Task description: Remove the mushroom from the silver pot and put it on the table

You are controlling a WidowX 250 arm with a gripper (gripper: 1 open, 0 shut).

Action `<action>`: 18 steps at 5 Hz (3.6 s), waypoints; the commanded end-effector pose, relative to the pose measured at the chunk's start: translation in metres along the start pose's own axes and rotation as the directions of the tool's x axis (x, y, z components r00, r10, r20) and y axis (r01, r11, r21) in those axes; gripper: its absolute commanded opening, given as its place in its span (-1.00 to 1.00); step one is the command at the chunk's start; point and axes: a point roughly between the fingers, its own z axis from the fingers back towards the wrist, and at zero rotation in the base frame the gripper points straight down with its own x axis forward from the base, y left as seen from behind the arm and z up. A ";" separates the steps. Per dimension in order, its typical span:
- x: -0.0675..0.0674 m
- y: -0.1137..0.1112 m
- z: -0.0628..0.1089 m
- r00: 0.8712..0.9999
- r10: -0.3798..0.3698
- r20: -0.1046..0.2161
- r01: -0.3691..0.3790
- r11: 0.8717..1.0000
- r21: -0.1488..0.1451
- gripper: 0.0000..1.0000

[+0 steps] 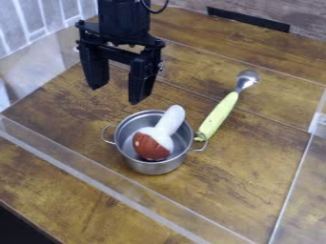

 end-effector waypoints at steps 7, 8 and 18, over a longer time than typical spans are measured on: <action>0.039 -0.046 -0.082 0.991 0.069 0.111 -0.061 0.995 -0.081 1.00; 0.048 -0.044 -0.082 0.992 0.044 0.120 -0.034 0.996 -0.085 1.00; 0.063 0.007 -0.081 0.975 0.167 0.147 -0.158 0.985 -0.072 1.00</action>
